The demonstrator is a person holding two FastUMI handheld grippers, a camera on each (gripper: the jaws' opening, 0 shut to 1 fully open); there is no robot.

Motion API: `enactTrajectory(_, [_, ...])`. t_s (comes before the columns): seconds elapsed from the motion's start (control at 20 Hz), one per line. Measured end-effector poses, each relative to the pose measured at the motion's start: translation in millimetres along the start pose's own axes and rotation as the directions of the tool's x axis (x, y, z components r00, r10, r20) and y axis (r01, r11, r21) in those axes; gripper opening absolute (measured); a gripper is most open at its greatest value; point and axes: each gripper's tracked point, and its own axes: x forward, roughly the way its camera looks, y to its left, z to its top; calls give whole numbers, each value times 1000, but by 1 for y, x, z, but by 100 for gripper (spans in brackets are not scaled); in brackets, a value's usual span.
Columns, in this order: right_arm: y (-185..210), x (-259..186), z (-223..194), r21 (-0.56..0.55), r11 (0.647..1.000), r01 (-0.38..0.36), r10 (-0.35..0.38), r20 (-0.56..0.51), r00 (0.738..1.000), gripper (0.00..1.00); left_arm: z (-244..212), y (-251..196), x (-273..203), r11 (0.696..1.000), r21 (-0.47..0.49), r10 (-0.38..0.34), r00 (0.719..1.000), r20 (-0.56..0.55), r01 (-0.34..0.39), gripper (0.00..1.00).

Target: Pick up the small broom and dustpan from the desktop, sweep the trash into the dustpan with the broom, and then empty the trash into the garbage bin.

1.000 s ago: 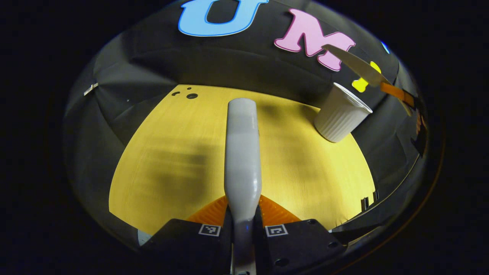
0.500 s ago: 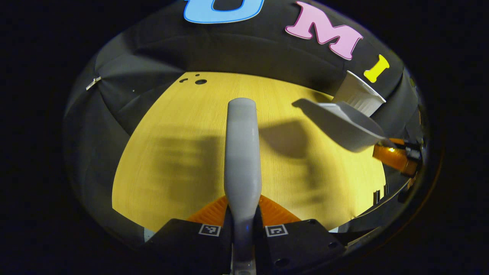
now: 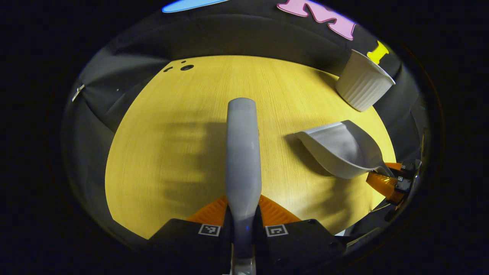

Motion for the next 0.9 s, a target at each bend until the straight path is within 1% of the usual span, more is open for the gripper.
enactTrajectory(0.05, [0, 2, 1, -11, 1000, 11, -11, 7, 1000, 37, 0, 0, 4, 1000, 18, 2, 1000, -9, -2, 28])
enactTrajectory(0.1, [1, 4, -3, -23, 1000, 19, -18, 4, 1000, 38, -2, 0, 7, 999, 36, 9, 1000, -19, -8, 25])
enactTrajectory(0.15, [4, 6, -5, -23, 1000, 15, -15, 0, 1000, 46, -2, 1, 11, 999, 52, 19, 999, -30, -17, 25])
enactTrajectory(0.2, [8, 8, -8, -11, 1000, 3, -3, -14, 1000, 39, -3, 0, 15, 998, 63, 27, 999, -43, -25, 29])
enactTrajectory(0.25, [12, 11, -12, 5, 1000, -9, 9, -30, 1000, 39, -5, 2, 17, 997, 70, 34, 998, -56, -30, 32])
enactTrajectory(0.3, [16, 13, -16, 5, 1000, -11, 11, -44, 999, 40, -4, 4, 18, 996, 79, 46, 997, -61, -41, 31])
enactTrajectory(0.35, [21, 14, -21, -9, 1000, -25, 24, -65, 998, 41, -3, 5, 16, 995, 89, 55, 997, -58, -49, 34])
enactTrajectory(0.4, [24, 14, -20, -23, 999, -33, 31, -66, 997, 39, -4, 4, 16, 994, 97, 55, 997, -61, -49, 31])
enactTrajectory(0.45, [26, 14, -21, -34, 999, -38, 36, -68, 997, 47, -3, 5, 15, 994, 101, 54, 997, -63, -47, 32])
enactTrajectory(0.5, [29, 14, -22, -41, 998, -47, 44, -71, 997, 40, -3, 4, 14, 994, 104, 49, 997, -65, -42, 33])
enactTrajectory(0.55, [30, 13, -20, -45, 998, -48, 45, -74, 996, 51, -2, 5, 13, 994, 106, 48, 997, -59, -42, 33])
enactTrajectory(0.6, [30, 12, -20, -39, 998, -53, 50, -75, 996, 56, 0, 7, 10, 994, 105, 46, 998, -50, -41, 33])
enactTrajectory(0.65, [32, 9, -16, -29, 998, -59, 57, -71, 996, 58, 1, 9, 7, 994, 101, 41, 998, -43, -37, 37])
enactTrajectory(0.7, [34, 8, -12, -17, 998, -65, 64, -66, 996, 70, 2, 11, 1, 995, 95, 33, 999, -32, -30, 47])
enactTrajectory(0.75, [35, 2, -8, -10, 997, -75, 74, -56, 996, 81, 4, 12, -6, 996, 91, 26, 1000, -15, -25, 53])
enactTrajectory(0.8, [34, -2, 1, -11, 997, -75, 74, -38, 997, 89, 5, 11, -12, 995, 91, 26, 1000, 3, -27, 68])
enactTrajectory(0.85, [31, -8, 11, -17, 998, -68, 68, -17, 998, 95, 6, 12, -15, 995, 93, 26, 999, 28, -28, 84])
enactTrajectory(0.9, [30, -15, 22, -22, 998, -63, 63, 10, 998, 100, 12, 13, -31, 995, 99, 28, 998, 60, -34, 99])
